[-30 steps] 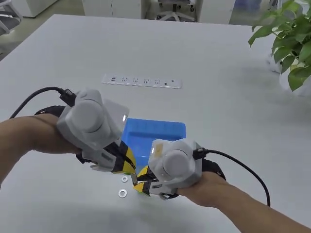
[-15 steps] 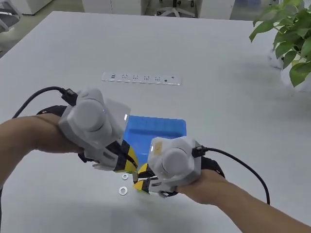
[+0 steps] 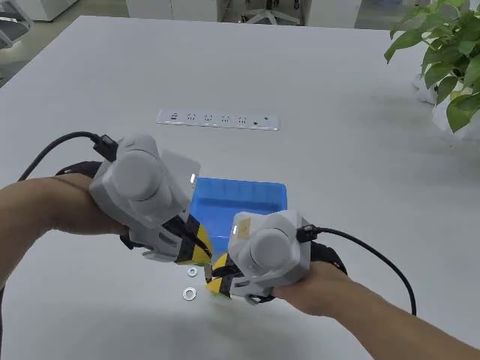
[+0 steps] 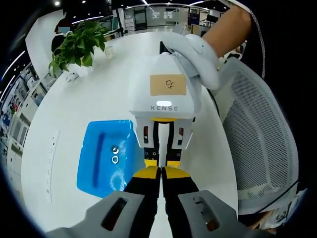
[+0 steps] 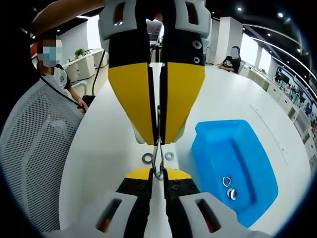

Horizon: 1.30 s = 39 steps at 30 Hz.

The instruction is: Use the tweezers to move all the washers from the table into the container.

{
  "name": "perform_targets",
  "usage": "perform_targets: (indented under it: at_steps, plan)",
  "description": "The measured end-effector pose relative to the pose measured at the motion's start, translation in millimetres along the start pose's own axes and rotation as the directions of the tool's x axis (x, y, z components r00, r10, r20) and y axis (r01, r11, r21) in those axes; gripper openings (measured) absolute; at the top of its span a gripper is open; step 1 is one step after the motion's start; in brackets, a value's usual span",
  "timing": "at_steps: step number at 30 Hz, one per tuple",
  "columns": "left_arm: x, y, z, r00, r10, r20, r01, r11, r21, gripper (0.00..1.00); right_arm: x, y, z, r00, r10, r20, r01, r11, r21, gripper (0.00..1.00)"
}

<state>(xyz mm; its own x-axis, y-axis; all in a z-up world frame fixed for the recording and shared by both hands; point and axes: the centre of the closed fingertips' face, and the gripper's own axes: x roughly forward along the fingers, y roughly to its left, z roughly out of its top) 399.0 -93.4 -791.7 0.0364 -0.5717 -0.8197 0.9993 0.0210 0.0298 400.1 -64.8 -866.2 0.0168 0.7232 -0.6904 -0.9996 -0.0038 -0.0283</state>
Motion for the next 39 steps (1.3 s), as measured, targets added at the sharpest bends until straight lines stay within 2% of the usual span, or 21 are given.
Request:
perform_targets:
  at_steps: [13,21,30,39]
  plan:
    - [-1.4,-0.1,1.1,1.0,0.004,0.001,-0.004,1.0,-0.001,0.05,-1.4,-0.5,1.6,1.0,-0.002,-0.009,0.002,1.0,-0.018,0.09]
    - [-7.3,-0.6,9.9,0.9995,0.015,0.026,-0.015,1.0,-0.006,0.05,-10.2,-0.5,5.9,0.9999,-0.008,-0.013,0.007,1.0,-0.029,0.09]
    - [-15.3,-2.0,18.0,0.999,0.024,0.037,-0.024,1.0,-0.002,0.05,-19.0,0.2,12.4,0.9998,-0.013,-0.017,0.012,0.999,-0.042,0.09]
    - [-29.4,3.8,28.6,0.9974,0.052,0.05,-0.052,0.999,0.013,0.05,-33.6,-7.2,24.6,0.9992,-0.037,-0.014,0.036,0.997,-0.069,0.09]
